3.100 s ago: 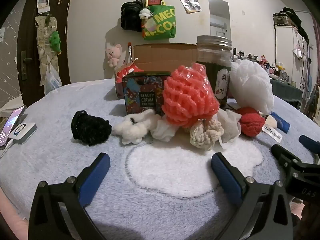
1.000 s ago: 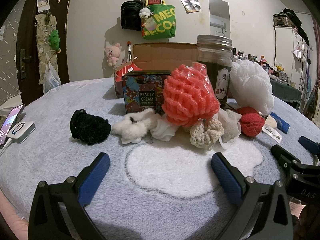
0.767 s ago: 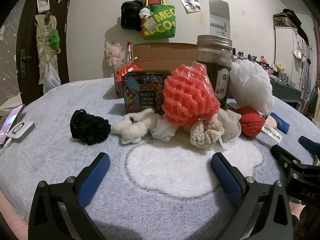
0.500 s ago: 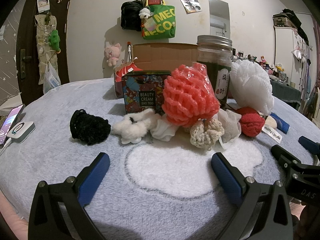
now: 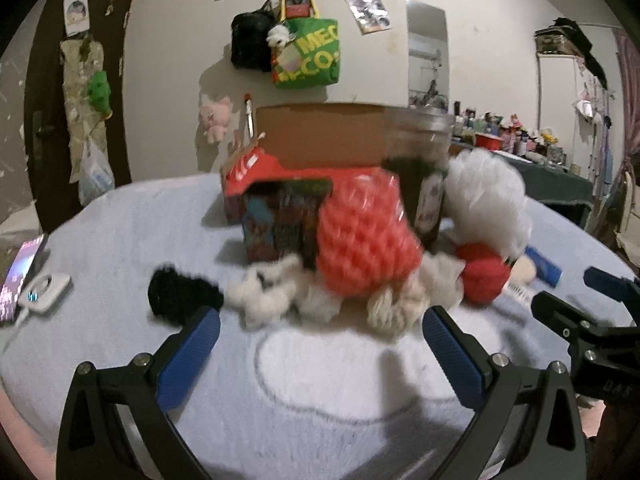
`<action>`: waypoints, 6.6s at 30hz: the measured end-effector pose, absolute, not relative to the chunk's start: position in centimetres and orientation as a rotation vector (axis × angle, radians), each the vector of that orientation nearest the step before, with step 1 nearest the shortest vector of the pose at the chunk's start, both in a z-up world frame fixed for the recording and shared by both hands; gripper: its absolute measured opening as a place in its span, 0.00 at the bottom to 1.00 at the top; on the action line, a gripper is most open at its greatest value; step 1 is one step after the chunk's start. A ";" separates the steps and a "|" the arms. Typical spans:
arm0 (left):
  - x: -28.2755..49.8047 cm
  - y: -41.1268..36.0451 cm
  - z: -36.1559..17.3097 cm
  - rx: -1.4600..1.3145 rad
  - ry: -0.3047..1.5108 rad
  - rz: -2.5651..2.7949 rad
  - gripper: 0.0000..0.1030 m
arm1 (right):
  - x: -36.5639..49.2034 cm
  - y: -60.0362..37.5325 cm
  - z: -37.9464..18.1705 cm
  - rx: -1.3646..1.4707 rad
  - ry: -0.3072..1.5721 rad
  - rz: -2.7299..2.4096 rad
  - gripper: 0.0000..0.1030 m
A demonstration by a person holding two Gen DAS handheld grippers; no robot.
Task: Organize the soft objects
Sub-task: 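Grasp the red mesh net with the left tool while the right tool grasps the white bath puff, then lower both held items into the cardboard box and open both tools, then withdraw both tools from the box back toward the table items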
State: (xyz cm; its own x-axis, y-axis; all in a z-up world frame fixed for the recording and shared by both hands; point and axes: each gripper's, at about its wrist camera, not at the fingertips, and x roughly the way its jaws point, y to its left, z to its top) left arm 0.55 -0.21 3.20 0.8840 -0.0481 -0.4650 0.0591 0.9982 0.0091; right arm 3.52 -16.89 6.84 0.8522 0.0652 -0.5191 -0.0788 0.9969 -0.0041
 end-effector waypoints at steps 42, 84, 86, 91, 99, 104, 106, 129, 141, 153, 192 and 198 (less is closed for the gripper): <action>4.9 -0.5 7.5 0.064 0.574 -0.322 0.43 | 8.4 -16.4 11.4 -0.067 0.508 0.361 0.29; 35.9 -2.2 11.7 0.245 0.847 -0.405 0.43 | 41.9 -14.3 14.8 -0.161 0.950 0.379 0.29; 37.3 -2.4 10.7 0.250 0.872 -0.395 0.43 | 43.0 -14.3 13.9 -0.150 0.976 0.367 0.29; 39.6 -2.6 8.5 0.262 0.929 -0.360 0.44 | 45.4 -13.9 12.2 -0.146 1.024 0.336 0.30; 40.7 -2.1 6.7 0.250 0.988 -0.311 0.46 | 45.7 -13.8 11.3 -0.154 1.060 0.339 0.38; 40.6 -2.1 6.9 0.249 0.987 -0.312 0.46 | 45.8 -13.6 11.3 -0.148 1.068 0.334 0.42; 40.4 -2.2 6.9 0.251 0.984 -0.313 0.46 | 45.9 -13.7 11.2 -0.139 1.074 0.335 0.44; 37.9 -1.3 8.9 0.186 0.930 -0.311 0.80 | 44.8 -14.6 13.2 -0.094 1.041 0.334 0.71; 30.5 0.3 15.5 0.116 0.732 -0.308 1.00 | 38.2 -15.8 19.2 -0.069 0.918 0.326 0.79; 19.8 2.2 21.6 0.008 0.556 -0.320 1.00 | 25.9 -16.7 26.8 -0.075 0.702 0.335 0.84; 1.3 1.2 6.3 -0.026 0.491 -0.199 1.00 | 4.4 -17.9 10.0 -0.034 0.571 0.184 0.91; 1.9 1.2 4.8 -0.020 0.531 -0.193 1.00 | 5.1 -18.4 8.4 -0.019 0.609 0.180 0.91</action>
State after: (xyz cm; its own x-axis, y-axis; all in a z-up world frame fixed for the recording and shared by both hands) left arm 1.85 1.19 4.81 0.8449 -0.1877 -0.5010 0.1776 0.9817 -0.0683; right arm 5.14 -18.44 8.39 0.8053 0.1623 -0.5702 -0.1736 0.9842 0.0350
